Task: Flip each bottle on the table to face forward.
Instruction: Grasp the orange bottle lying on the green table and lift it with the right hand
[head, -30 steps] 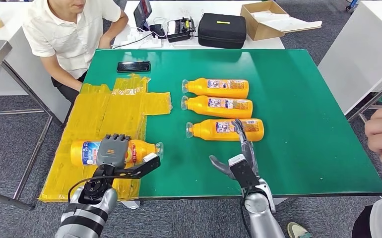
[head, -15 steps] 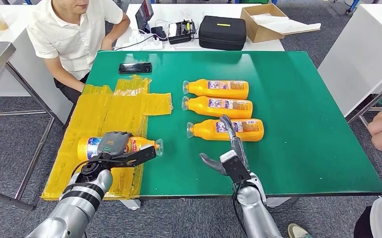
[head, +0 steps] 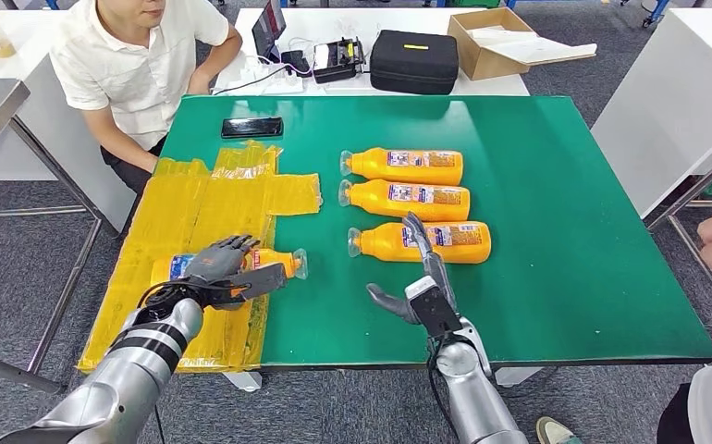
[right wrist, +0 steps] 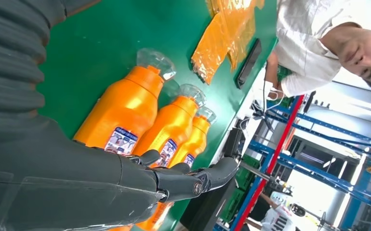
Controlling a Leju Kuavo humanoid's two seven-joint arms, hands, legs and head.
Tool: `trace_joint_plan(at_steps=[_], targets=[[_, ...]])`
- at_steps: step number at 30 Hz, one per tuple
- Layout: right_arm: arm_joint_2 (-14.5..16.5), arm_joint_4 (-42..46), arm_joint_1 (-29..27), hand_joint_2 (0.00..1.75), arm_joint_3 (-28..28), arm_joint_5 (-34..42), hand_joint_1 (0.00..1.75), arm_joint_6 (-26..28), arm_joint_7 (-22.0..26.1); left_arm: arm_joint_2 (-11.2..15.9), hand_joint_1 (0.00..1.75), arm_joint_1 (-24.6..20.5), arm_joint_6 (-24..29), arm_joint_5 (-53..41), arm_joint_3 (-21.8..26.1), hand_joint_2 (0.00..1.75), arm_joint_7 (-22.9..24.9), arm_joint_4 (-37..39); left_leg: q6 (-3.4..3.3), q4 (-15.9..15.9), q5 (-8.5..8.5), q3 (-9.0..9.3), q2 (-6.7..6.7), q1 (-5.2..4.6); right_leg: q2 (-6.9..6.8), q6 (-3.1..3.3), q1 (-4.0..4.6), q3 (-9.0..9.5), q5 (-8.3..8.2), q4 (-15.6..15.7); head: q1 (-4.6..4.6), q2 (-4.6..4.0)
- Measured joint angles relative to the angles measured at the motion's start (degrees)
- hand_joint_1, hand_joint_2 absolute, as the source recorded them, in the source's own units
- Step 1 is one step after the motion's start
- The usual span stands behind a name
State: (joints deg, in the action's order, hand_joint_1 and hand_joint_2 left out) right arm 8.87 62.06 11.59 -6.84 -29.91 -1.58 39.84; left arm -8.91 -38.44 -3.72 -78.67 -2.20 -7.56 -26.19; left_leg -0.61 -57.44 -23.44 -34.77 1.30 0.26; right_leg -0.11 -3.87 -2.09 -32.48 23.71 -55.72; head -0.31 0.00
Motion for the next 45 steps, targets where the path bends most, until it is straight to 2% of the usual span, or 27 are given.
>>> trace_joint_plan(at_steps=[7, 13, 22, 25, 28, 31, 36, 40, 45], targets=[[-0.7, -1.7, 0.9, 1.75, -1.3, 0.8, 0.00, 0.6, 0.0, 0.8, 0.00, -0.6, 0.1, 1.3, 0.2, 1.75, -2.6, 1.6, 0.01, 0.0, -0.02, -0.01, 0.00, 0.00, 0.00, 0.00, 0.00, 0.00, 0.01, 0.0, 0.00, 0.00], [-1.3, -2.8, 1.4, 1.75, -3.2, 3.0, 0.00, 1.7, 0.0, 1.7, 0.00, -0.6, -0.7, 4.3, 0.2, 1.75, -7.0, 1.8, 0.01, 0.0, -0.01, 0.02, 0.01, 0.00, 0.00, 0.00, 0.00, 0.01, 0.00, 0.0, 0.00, 0.00], [-2.0, -4.0, 2.0, 1.75, -4.9, 3.4, 0.00, 2.0, 0.0, 2.5, 0.00, -0.6, -1.2, 5.0, 0.1, 1.75, -8.2, 2.0, 0.01, 0.0, -0.01, 0.07, 0.00, -0.01, 0.01, 0.00, 0.00, 0.06, 0.00, 0.0, 0.00, 0.00], [-2.2, -4.1, 2.1, 1.75, -5.2, 3.5, 0.00, 2.8, 0.0, 2.5, 0.00, -0.2, 0.3, 6.6, -0.1, 1.75, -10.0, 1.9, 0.01, 0.0, -0.01, 0.08, -0.01, 0.00, 0.01, 0.00, 0.01, 0.05, 0.00, 0.0, 0.00, 0.00], [-2.5, -4.2, 2.0, 1.75, -5.4, 2.5, 0.00, 4.1, 0.0, 2.3, 0.00, 1.5, 3.8, 12.0, -0.7, 1.75, -14.6, 0.4, 0.01, 0.0, -0.01, 0.08, -0.01, 0.00, 0.01, 0.00, 0.00, -0.01, 0.00, 0.0, 0.00, 0.00], [-2.6, -3.4, 1.1, 1.75, -5.3, -1.2, 0.00, 6.1, -0.1, 0.7, 0.00, 6.4, 8.3, 19.0, -2.3, 1.75, -17.0, -6.4, 0.00, 0.0, -0.01, -0.09, -0.01, -0.01, 0.01, -0.01, -0.03, -0.17, 0.00, 0.0, 0.01, 0.00], [-2.6, 0.9, -2.1, 1.75, -4.5, -9.3, 0.00, 8.5, -2.4, -2.6, 0.00, 15.6, 13.1, 23.5, -7.2, 1.75, -15.3, -23.8, -0.03, -0.1, 0.01, -0.65, -0.01, -0.04, 0.01, -0.08, -0.07, -0.68, -0.06, 0.0, 0.00, 0.00], [-2.6, 3.7, -3.8, 1.75, -4.3, -12.9, 0.00, 9.9, -3.8, -4.1, 0.00, 20.0, 16.1, 24.6, -10.2, 1.75, -15.4, -34.9, -0.03, -0.1, 0.00, -0.75, -0.04, -0.04, 0.02, -0.08, -0.06, -0.81, -0.05, 0.0, 0.00, 0.00], [-2.7, 5.7, -5.1, 1.75, -4.2, -15.3, 0.00, 10.9, -4.6, -5.2, 0.00, 23.0, 15.4, 27.1, -11.7, 1.75, -16.5, -43.4, -0.01, 0.0, -0.01, -0.78, -0.06, -0.02, 0.03, -0.06, -0.01, -0.88, -0.03, 0.0, 0.00, 0.00]])
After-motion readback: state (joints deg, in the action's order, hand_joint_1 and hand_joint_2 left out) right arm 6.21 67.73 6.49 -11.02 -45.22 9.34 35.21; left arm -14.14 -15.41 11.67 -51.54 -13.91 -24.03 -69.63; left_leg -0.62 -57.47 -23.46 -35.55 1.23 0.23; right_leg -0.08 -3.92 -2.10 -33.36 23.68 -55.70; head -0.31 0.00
